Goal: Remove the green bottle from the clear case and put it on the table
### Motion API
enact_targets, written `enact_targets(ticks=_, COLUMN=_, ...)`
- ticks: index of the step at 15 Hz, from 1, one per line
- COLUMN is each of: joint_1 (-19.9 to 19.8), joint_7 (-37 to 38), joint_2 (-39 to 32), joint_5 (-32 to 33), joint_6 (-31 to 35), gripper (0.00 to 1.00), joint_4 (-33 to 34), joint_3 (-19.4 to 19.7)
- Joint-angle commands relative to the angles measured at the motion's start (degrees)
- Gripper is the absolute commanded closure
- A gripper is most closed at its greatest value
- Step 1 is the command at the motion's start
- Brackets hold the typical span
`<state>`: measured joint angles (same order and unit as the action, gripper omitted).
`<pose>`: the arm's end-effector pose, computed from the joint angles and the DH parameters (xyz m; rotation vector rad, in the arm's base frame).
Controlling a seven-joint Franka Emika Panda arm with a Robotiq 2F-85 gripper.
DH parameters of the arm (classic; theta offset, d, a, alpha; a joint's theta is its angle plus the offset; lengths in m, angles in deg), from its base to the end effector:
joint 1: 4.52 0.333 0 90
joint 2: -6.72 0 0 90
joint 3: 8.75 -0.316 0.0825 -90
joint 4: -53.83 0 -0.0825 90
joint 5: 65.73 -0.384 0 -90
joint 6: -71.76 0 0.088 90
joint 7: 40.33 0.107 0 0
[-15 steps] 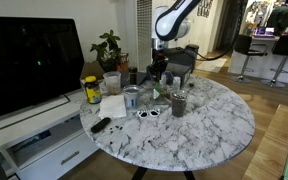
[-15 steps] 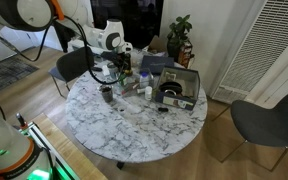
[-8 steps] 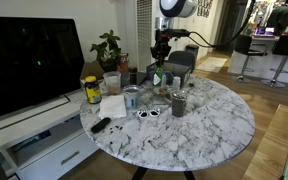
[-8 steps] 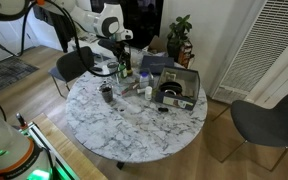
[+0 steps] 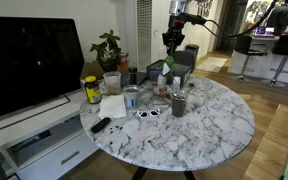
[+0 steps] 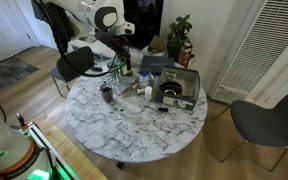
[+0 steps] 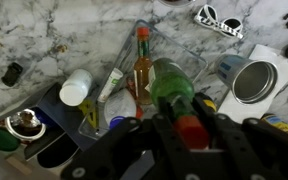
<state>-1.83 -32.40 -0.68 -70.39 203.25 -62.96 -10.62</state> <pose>0.5855 0.0481 0.3934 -3.0498 0.1669 -0.1822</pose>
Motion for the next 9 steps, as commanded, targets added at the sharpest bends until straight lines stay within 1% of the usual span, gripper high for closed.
enact_targets(ticks=1, joint_1=-2.21, joint_7=1.19, joint_2=8.36, joint_5=-1.8, joint_6=0.99, gripper=0.92, joint_4=-8.2, joint_3=1.93)
enact_targets(ticks=6, joint_1=-5.54, joint_7=2.92, joint_2=13.29, joint_5=-2.0, joint_6=2.03, gripper=0.92, joint_4=-14.8, joint_3=5.14)
enact_targets(ticks=8, joint_1=-6.97, joint_7=4.29, joint_2=13.16, joint_5=-1.55, joint_6=3.2, gripper=0.92, joint_4=-16.41, joint_3=6.37)
enact_targets(ticks=9, joint_1=-7.8, joint_7=6.79, joint_2=12.69, joint_5=0.49, joint_6=4.62, gripper=0.92, joint_4=-17.15, joint_3=6.79)
